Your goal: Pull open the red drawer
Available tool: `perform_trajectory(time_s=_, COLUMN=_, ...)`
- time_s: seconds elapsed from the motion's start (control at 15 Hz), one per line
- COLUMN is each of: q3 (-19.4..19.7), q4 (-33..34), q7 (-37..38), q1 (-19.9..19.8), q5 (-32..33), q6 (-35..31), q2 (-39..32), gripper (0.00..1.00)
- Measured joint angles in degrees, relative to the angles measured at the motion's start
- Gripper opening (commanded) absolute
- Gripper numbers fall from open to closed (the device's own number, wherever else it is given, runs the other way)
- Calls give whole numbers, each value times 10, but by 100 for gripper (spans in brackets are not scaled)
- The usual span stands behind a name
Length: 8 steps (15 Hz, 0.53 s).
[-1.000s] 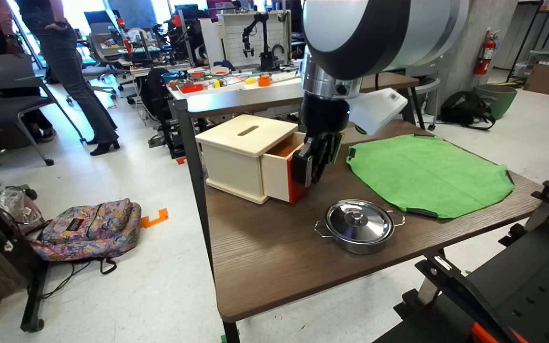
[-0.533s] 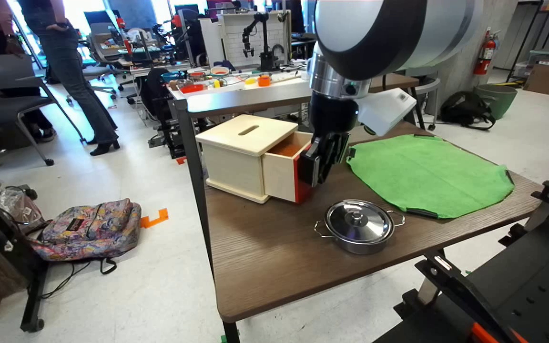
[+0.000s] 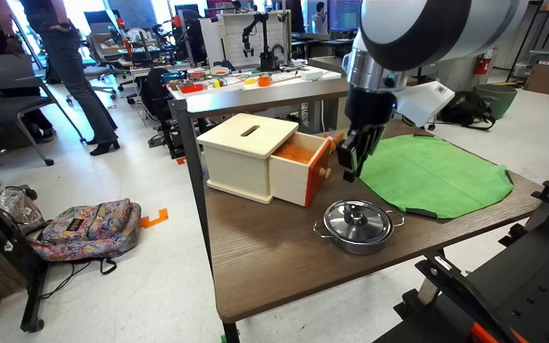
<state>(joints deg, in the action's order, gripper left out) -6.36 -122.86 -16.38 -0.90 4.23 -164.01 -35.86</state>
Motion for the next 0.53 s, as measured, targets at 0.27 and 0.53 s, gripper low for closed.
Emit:
perform_trajectory(time_s=0.27, q3=7, q4=-5, q7=-8, q1=-19, q5=0, q6=1, q2=2, gripper=84)
perform_trajectory(time_s=0.53, q3=11, q4=-5, q7=-9, q1=-22, q5=0, q6=2, q2=2, gripper=100)
